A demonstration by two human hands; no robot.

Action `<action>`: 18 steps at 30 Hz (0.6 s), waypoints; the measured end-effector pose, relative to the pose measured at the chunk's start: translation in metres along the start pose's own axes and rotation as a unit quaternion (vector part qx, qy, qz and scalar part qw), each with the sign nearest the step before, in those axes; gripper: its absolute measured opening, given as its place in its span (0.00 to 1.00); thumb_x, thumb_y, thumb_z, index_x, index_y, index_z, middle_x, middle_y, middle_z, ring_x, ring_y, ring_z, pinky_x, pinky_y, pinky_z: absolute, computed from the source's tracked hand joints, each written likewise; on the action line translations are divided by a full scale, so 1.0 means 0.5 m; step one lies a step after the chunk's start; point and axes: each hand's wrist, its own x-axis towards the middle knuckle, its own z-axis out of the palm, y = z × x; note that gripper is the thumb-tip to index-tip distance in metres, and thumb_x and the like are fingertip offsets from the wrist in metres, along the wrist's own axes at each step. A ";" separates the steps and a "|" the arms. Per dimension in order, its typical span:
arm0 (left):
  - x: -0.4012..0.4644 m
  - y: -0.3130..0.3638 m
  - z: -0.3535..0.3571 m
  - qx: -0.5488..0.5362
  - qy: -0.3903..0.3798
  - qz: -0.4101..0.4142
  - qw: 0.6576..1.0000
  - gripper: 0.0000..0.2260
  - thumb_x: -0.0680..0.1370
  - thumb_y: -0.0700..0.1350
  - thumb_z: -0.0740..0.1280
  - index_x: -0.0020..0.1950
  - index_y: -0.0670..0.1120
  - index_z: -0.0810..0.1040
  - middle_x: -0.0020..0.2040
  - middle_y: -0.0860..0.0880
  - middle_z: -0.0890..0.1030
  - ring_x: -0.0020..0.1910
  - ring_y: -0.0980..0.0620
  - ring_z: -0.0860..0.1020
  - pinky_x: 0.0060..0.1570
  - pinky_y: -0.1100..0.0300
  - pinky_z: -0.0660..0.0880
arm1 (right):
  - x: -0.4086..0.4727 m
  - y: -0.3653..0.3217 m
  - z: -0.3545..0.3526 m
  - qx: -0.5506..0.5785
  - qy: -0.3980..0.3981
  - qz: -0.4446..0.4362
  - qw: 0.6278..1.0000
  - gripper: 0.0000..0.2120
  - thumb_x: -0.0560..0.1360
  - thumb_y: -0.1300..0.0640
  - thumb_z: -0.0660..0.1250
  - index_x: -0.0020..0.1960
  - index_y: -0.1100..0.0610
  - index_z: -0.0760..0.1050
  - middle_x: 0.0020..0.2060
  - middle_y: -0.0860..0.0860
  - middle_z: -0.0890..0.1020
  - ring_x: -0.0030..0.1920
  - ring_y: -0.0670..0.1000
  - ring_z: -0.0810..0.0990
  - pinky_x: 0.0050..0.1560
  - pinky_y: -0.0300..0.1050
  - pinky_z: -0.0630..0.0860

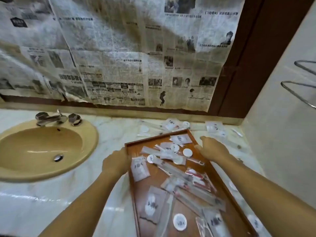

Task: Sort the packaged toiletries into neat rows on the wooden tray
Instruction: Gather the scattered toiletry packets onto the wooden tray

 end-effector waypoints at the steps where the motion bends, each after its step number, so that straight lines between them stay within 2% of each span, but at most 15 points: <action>1: -0.010 -0.002 0.008 0.008 -0.014 -0.009 1.000 0.16 0.81 0.53 0.55 0.64 0.47 0.71 0.60 0.43 0.79 0.57 0.41 0.78 0.50 0.53 0.71 | -0.007 0.004 0.010 -0.013 -0.009 0.008 1.000 0.23 0.79 0.42 0.59 0.68 0.54 0.70 0.64 0.55 0.77 0.61 0.57 0.77 0.59 0.53 0.74; 6: -0.051 -0.017 0.082 -0.029 -0.035 -0.043 0.998 0.19 0.82 0.56 0.55 0.64 0.43 0.68 0.59 0.41 0.78 0.56 0.40 0.78 0.46 0.53 0.70 | -0.027 0.051 0.098 -0.022 -0.002 0.032 0.999 0.14 0.78 0.47 0.61 0.56 0.55 0.74 0.52 0.55 0.81 0.51 0.57 0.79 0.58 0.53 0.74; 9: -0.079 -0.019 0.113 -0.068 -0.040 -0.063 0.995 0.18 0.81 0.57 0.57 0.62 0.43 0.67 0.57 0.41 0.78 0.54 0.40 0.78 0.46 0.53 0.71 | -0.040 0.079 0.140 -0.003 0.034 0.057 0.998 0.13 0.79 0.50 0.60 0.57 0.56 0.75 0.51 0.55 0.81 0.49 0.57 0.79 0.49 0.48 0.74; 12: -0.098 -0.023 0.142 -0.081 -0.059 -0.063 0.993 0.16 0.81 0.55 0.58 0.61 0.44 0.68 0.56 0.42 0.79 0.53 0.41 0.79 0.48 0.52 0.74 | -0.046 0.091 0.169 -0.020 0.041 0.083 0.996 0.13 0.81 0.50 0.59 0.59 0.56 0.76 0.50 0.54 0.81 0.44 0.54 0.79 0.40 0.44 0.71; 14: -0.103 -0.026 0.155 -0.079 -0.068 -0.057 0.993 0.15 0.81 0.54 0.58 0.59 0.44 0.69 0.55 0.43 0.79 0.52 0.41 0.79 0.50 0.52 0.76 | -0.045 0.094 0.181 -0.016 0.047 0.096 0.994 0.14 0.81 0.49 0.58 0.57 0.56 0.77 0.48 0.53 0.81 0.41 0.53 0.78 0.38 0.43 0.70; 18: -0.107 -0.029 0.172 -0.090 -0.061 -0.040 0.993 0.09 0.81 0.51 0.57 0.53 0.46 0.69 0.51 0.45 0.79 0.47 0.43 0.79 0.48 0.52 0.76 | -0.053 0.092 0.193 -0.014 0.073 0.108 0.991 0.14 0.81 0.48 0.58 0.55 0.56 0.77 0.47 0.53 0.81 0.42 0.53 0.79 0.39 0.44 0.71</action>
